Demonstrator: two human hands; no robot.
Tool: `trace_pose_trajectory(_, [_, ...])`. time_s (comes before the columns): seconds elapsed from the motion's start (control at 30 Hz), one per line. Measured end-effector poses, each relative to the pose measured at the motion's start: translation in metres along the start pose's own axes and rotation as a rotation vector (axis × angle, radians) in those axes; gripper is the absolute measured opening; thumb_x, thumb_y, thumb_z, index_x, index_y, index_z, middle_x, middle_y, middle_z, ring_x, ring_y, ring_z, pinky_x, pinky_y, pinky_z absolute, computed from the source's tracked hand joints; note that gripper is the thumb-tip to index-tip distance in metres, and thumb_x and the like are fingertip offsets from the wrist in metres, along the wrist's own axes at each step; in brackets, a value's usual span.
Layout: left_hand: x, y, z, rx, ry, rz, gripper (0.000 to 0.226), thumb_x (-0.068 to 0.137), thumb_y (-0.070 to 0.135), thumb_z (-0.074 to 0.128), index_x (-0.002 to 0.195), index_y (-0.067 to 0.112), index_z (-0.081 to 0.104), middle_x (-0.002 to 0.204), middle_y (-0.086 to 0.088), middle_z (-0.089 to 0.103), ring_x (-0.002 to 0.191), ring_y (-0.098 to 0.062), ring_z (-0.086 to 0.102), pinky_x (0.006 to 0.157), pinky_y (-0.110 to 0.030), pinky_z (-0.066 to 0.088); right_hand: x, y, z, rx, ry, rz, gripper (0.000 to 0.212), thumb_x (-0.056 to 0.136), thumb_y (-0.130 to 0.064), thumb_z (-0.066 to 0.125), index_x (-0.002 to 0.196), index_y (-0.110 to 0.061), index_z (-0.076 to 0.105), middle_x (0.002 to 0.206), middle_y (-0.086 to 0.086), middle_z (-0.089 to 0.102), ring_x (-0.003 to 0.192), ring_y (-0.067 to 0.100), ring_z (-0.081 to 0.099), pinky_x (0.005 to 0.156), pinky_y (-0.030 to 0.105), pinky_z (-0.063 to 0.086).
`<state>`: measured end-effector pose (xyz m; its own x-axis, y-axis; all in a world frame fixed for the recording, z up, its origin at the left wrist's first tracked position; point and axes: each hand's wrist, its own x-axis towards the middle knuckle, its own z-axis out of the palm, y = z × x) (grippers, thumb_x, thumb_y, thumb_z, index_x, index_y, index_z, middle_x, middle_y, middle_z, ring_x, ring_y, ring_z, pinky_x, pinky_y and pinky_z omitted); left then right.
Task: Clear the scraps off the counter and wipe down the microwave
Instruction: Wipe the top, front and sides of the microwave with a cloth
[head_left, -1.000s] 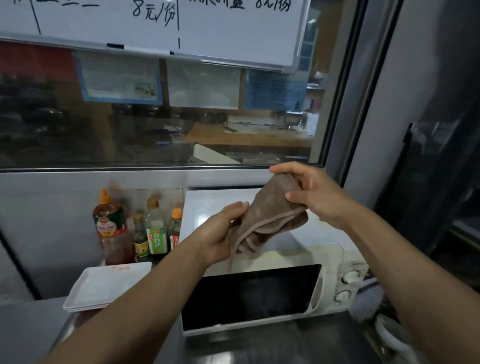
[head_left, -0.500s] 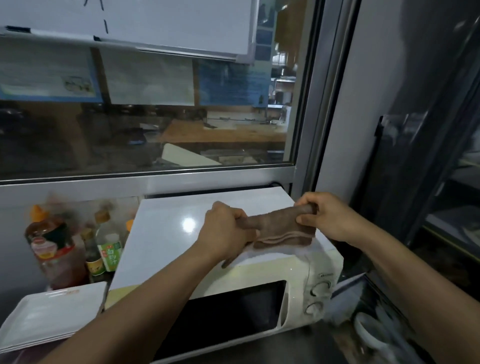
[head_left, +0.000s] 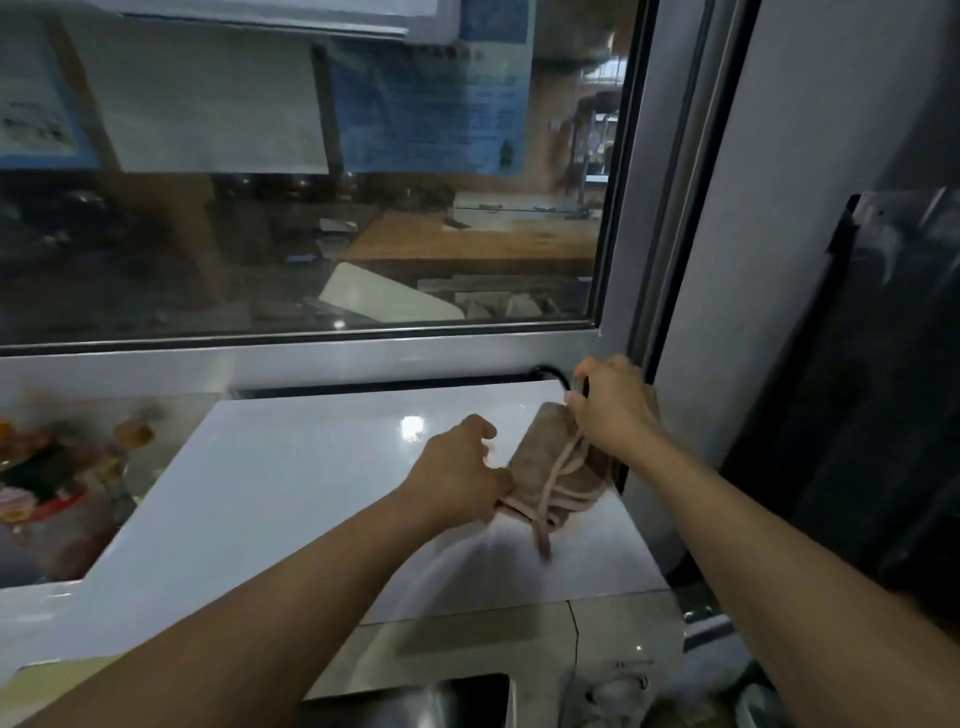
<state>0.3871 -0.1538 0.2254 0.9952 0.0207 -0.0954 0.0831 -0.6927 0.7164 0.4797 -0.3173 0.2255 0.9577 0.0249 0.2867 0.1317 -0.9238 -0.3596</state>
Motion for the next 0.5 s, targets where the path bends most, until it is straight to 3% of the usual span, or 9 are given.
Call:
trace_pose_trajectory(0.07, [0.011,-0.016,-0.009,0.226,0.088,0.066,0.049,0.088,0.025,0.061,0.134,0.019,0.045,0.136,-0.004,0.051,0.119,-0.023,0.051,0.093,-0.025,0.041,-0.009,-0.005,0.011,0.01,0.015,0.062,0.036,0.093,-0.035,0.049,0.119,-0.011,0.051,0.127,0.016,0.041,0.112,0.034,0.047,0.088,0.039,0.042])
trace_pose_trajectory(0.13, [0.024,-0.031,-0.017,0.338,0.123,0.06,0.045,0.089,0.025,0.059,0.132,0.021,0.048,0.138,-0.005,0.049,0.125,-0.025,0.046,0.104,-0.036,0.04,-0.024,-0.012,0.023,0.03,-0.097,0.092,0.051,0.092,-0.044,0.046,0.13,-0.009,0.04,0.134,0.017,0.033,0.119,0.035,0.041,0.091,0.041,0.041])
trace_pose_trajectory(0.2, [0.038,-0.043,-0.021,0.424,0.109,0.035,0.043,0.09,0.029,0.057,0.131,0.024,0.048,0.14,-0.003,0.047,0.128,-0.027,0.041,0.105,-0.042,0.038,-0.04,-0.018,0.038,-0.027,-0.21,0.065,0.063,0.093,-0.05,0.042,0.137,-0.007,0.029,0.141,0.019,0.024,0.129,0.037,0.031,0.101,0.046,0.035])
trace_pose_trajectory(0.3, [0.058,-0.055,-0.023,0.545,0.085,0.02,0.043,0.092,0.035,0.048,0.135,0.032,0.042,0.147,0.006,0.036,0.135,-0.025,0.03,0.105,-0.043,0.032,-0.04,-0.017,0.049,-0.082,-0.265,0.062,0.062,0.096,-0.041,0.036,0.143,-0.004,0.017,0.15,0.022,0.01,0.137,0.039,0.017,0.111,0.047,0.024])
trace_pose_trajectory(0.37, [0.07,-0.062,-0.024,0.577,0.119,0.028,0.043,0.093,0.037,0.044,0.136,0.034,0.04,0.148,0.008,0.033,0.136,-0.026,0.027,0.104,-0.044,0.031,-0.025,-0.011,0.049,-0.018,-0.307,0.118,0.057,0.097,-0.032,0.035,0.143,-0.003,0.015,0.149,0.022,0.011,0.134,0.038,0.024,0.106,0.045,0.029])
trace_pose_trajectory(0.5, [0.083,-0.071,-0.024,0.562,0.139,0.062,0.039,0.093,0.036,0.041,0.132,0.033,0.043,0.144,0.008,0.038,0.13,-0.028,0.031,0.1,-0.043,0.035,0.013,0.005,0.057,0.084,-0.302,0.132,0.046,0.097,-0.022,0.035,0.137,-0.003,0.024,0.134,0.022,0.034,0.116,0.038,0.046,0.091,0.039,0.039])
